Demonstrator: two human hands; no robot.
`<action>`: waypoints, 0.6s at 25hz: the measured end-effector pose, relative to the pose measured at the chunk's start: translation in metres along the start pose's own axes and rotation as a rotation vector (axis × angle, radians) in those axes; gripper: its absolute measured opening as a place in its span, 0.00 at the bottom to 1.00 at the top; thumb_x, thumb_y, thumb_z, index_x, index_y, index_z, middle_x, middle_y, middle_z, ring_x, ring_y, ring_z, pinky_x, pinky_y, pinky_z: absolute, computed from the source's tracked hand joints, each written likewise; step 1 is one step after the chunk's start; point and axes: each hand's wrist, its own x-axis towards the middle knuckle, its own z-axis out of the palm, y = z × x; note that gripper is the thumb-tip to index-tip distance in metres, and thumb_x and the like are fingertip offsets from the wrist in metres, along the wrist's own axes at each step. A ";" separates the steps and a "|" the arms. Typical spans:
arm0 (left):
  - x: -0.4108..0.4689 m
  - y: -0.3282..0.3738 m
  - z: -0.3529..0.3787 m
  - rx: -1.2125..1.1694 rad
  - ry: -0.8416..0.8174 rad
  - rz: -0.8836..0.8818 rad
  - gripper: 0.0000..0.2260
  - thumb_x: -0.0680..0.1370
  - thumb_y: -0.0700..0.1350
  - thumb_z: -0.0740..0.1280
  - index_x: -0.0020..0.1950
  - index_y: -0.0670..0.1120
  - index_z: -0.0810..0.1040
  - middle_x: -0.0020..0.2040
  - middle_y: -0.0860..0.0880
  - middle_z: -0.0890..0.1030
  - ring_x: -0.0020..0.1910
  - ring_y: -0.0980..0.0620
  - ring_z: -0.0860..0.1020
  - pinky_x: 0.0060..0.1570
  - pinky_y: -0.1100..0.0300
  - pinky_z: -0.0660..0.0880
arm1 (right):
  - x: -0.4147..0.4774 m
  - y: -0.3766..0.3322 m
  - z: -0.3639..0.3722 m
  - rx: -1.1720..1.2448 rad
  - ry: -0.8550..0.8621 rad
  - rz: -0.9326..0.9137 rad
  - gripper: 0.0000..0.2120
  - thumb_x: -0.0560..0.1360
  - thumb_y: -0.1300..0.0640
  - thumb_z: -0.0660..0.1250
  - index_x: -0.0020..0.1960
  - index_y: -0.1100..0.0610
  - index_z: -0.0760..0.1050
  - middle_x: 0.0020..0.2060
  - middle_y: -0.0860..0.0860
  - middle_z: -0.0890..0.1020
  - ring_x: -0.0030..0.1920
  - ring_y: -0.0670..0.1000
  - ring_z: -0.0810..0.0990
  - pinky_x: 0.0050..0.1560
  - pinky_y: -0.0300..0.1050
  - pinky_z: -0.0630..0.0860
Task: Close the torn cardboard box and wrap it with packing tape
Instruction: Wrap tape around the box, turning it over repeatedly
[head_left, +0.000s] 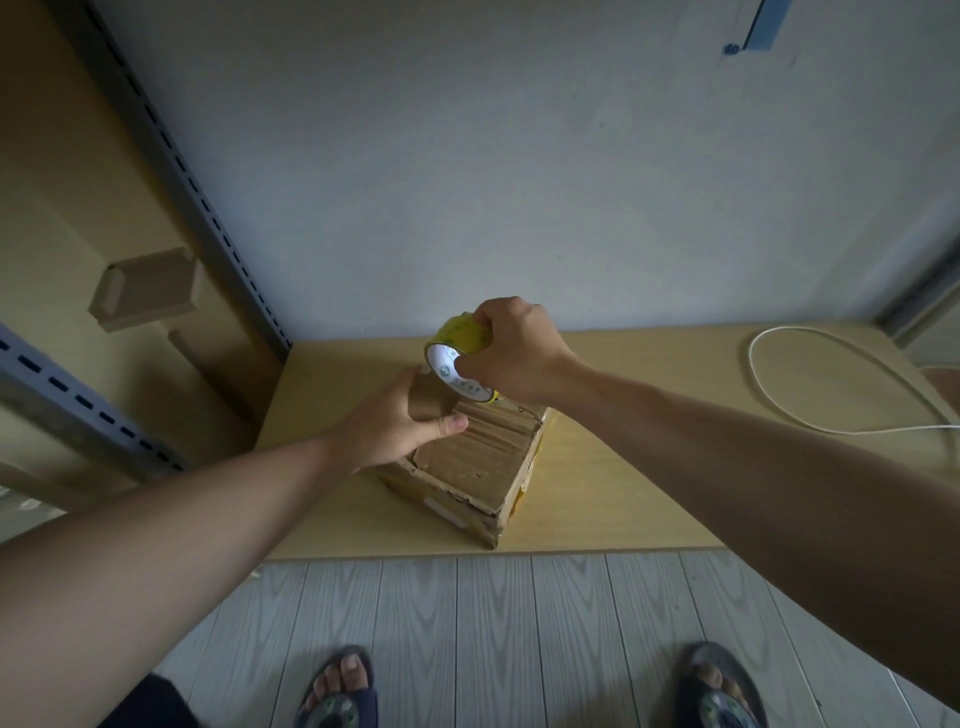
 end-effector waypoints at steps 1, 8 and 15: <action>0.000 0.000 0.001 0.002 0.004 -0.013 0.44 0.62 0.75 0.73 0.74 0.59 0.66 0.65 0.60 0.77 0.66 0.55 0.74 0.66 0.54 0.71 | 0.000 -0.003 0.000 -0.015 0.003 0.013 0.10 0.67 0.57 0.73 0.46 0.57 0.77 0.39 0.50 0.78 0.38 0.50 0.77 0.32 0.41 0.74; 0.001 -0.002 -0.001 0.096 -0.034 -0.029 0.54 0.62 0.78 0.68 0.78 0.69 0.39 0.81 0.54 0.60 0.65 0.50 0.77 0.67 0.49 0.73 | -0.008 -0.003 -0.018 -0.270 -0.124 0.109 0.15 0.63 0.47 0.73 0.40 0.55 0.72 0.36 0.51 0.79 0.36 0.53 0.79 0.32 0.42 0.73; -0.003 0.000 -0.002 0.108 -0.059 0.053 0.43 0.68 0.75 0.66 0.74 0.76 0.41 0.77 0.57 0.66 0.47 0.54 0.83 0.50 0.56 0.78 | -0.031 0.010 -0.032 -0.328 -0.182 0.141 0.13 0.61 0.51 0.72 0.39 0.58 0.77 0.32 0.51 0.78 0.31 0.52 0.77 0.29 0.41 0.68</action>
